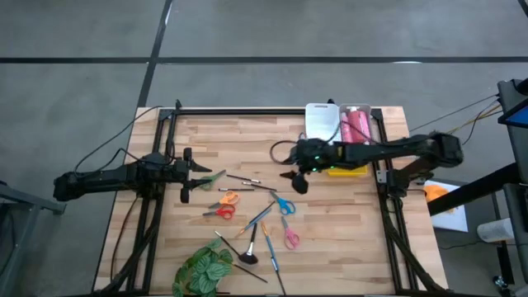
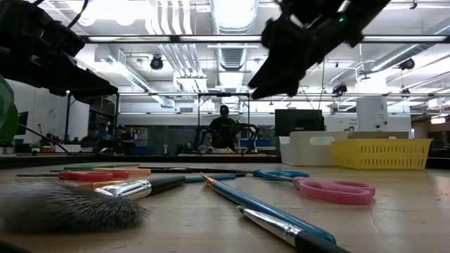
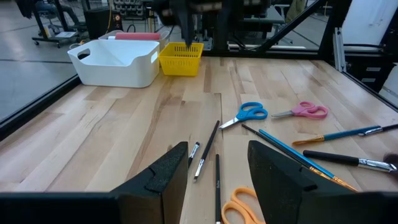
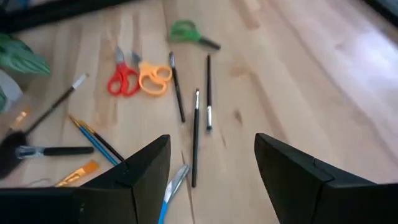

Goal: Pick & Place Paint Supplies
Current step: Put the black paint brush into the white bin

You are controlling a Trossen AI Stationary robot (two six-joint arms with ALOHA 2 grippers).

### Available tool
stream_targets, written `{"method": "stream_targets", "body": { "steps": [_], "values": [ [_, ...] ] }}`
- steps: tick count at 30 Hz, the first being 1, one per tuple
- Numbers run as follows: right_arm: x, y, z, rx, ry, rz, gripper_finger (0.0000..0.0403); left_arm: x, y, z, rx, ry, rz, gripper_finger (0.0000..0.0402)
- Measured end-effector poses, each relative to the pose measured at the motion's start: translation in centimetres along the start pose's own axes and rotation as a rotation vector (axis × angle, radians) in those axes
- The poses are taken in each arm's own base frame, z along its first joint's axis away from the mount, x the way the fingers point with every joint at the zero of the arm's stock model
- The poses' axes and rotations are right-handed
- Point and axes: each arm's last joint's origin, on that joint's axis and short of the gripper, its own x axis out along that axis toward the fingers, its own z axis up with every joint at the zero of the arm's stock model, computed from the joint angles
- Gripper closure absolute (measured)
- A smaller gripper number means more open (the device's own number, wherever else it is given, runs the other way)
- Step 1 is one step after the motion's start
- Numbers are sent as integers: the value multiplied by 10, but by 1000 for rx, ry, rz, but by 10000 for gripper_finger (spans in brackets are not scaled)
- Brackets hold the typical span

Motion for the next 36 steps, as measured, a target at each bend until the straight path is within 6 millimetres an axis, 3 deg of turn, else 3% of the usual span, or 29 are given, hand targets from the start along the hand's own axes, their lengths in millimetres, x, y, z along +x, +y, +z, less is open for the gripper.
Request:
{"method": "stream_targets", "body": {
  "steps": [5,9,15,26,36],
  "values": [
    [39,-1,1,-13,72,-15,172,0,0,0,0,0,0,232],
    [68,-2,6,-120,98,-42,172,0,0,0,0,0,0,232],
    [96,1,12,-171,144,-36,172,0,0,0,0,0,0,232],
    [116,13,-11,-194,149,-12,172,0,0,0,0,1,0,232],
    [116,7,-42,-141,37,-9,172,0,0,0,0,0,0,232]
  ]
}}
